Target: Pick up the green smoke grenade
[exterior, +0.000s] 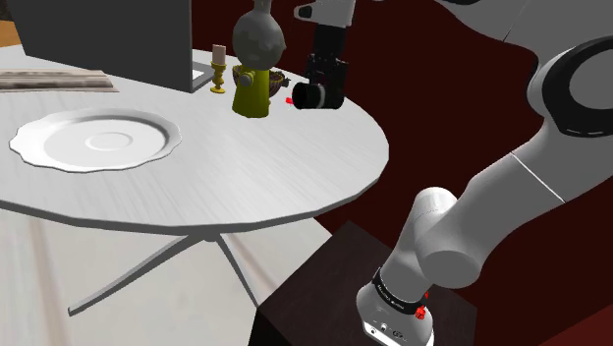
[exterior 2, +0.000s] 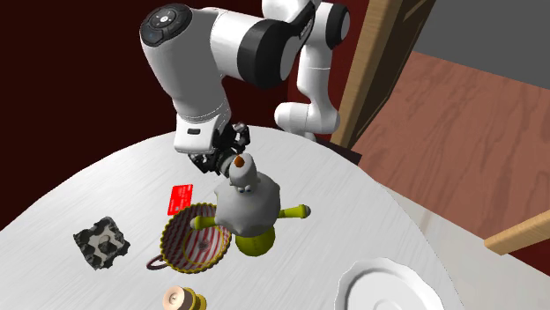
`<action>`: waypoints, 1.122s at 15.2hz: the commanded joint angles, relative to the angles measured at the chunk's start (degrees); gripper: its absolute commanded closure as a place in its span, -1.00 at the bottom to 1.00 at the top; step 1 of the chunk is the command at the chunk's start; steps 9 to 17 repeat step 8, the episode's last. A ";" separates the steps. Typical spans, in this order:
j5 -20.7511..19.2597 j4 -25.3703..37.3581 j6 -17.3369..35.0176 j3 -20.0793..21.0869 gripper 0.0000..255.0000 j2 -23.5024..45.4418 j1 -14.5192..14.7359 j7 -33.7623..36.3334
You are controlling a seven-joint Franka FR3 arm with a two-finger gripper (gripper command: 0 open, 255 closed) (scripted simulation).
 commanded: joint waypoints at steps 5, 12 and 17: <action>0.41 6.43 -4.68 -0.08 1.00 1.78 0.18 -0.63; 0.49 7.69 -5.59 -0.09 1.00 2.15 0.22 -0.73; 0.49 7.69 -5.59 -0.09 1.00 2.15 0.22 -0.73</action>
